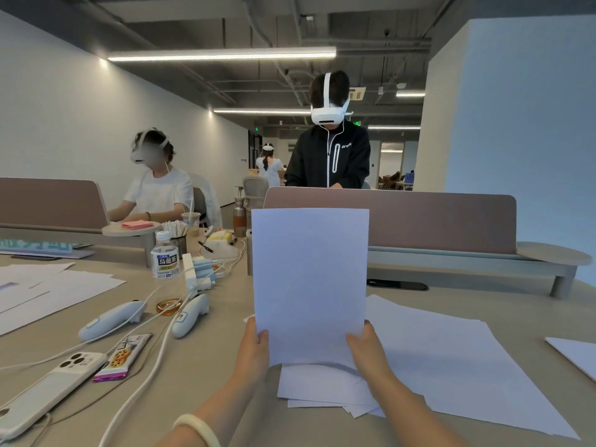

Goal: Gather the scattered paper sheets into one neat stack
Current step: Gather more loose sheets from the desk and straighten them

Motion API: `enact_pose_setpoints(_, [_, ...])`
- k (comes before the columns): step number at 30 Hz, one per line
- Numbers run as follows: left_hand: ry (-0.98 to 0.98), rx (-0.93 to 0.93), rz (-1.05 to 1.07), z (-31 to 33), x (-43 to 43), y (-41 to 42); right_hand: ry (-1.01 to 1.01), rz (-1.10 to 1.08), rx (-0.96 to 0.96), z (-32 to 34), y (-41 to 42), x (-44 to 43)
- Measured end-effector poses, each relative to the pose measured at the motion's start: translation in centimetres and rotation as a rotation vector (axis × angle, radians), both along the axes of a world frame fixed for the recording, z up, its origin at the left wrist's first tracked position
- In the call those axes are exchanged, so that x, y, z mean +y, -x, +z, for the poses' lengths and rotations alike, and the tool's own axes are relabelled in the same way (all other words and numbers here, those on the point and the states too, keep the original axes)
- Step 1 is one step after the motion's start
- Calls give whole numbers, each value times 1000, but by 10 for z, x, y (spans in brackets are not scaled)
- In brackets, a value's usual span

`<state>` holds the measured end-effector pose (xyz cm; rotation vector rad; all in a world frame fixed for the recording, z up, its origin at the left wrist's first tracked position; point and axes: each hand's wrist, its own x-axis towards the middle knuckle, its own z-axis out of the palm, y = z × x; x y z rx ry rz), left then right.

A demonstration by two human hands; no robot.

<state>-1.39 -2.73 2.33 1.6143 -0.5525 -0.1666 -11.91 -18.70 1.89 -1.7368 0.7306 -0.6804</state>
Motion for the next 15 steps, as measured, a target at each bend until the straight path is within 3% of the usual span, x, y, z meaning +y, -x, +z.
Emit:
enact_pose_setpoints(6, [-82,16,-12,-25,-3,3,16,-6,120,-26,4,3])
enact_pose_setpoints(15, [-196,-14,-28,-13,-13,4,69,-51,76,-15,11,-16])
